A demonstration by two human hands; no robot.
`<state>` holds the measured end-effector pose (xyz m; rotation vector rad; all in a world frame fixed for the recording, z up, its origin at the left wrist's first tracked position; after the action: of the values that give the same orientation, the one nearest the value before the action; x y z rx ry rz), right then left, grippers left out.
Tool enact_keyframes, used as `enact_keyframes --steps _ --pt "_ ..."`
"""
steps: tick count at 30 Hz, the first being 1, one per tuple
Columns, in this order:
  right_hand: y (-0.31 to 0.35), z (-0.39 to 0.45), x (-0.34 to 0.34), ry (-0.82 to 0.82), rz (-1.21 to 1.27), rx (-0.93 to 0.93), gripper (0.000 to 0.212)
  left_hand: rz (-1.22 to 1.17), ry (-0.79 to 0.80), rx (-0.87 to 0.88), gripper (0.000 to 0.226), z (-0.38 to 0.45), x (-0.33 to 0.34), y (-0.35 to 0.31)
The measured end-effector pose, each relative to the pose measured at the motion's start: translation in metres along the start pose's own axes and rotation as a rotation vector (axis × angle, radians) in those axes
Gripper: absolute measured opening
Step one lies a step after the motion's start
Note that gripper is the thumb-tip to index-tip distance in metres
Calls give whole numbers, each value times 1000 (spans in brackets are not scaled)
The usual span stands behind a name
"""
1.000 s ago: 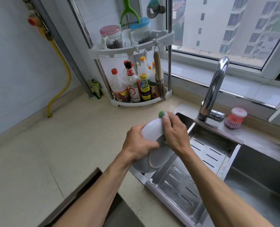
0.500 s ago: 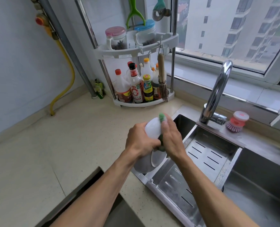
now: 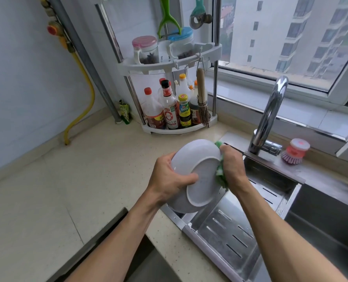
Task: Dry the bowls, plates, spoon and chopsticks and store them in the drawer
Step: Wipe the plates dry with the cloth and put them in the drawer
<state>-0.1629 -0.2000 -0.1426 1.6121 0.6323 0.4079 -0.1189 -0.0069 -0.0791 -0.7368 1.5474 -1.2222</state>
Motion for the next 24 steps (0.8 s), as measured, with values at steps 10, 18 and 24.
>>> enact_keyframes --steps 10,18,24 --pt "72 -19 33 196 -427 -544 40 279 236 -53 37 13 20 0" --pt "41 -56 45 202 -296 -644 48 220 31 -36 26 15 16 19" --pt "50 -52 41 179 -256 -616 50 154 -25 -34 33 18 6 10"
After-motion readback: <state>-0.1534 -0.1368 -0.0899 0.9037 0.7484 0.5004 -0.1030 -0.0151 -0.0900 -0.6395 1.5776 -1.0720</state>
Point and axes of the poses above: each hand's wrist, its own z-axis towards the middle knuckle, its own x-axis out of the palm, y = z × x, the point moved 9 cm from there along z, towards the middle knuckle, and after that the axes turned 10 degrees about -y, right-handed, at the moved point
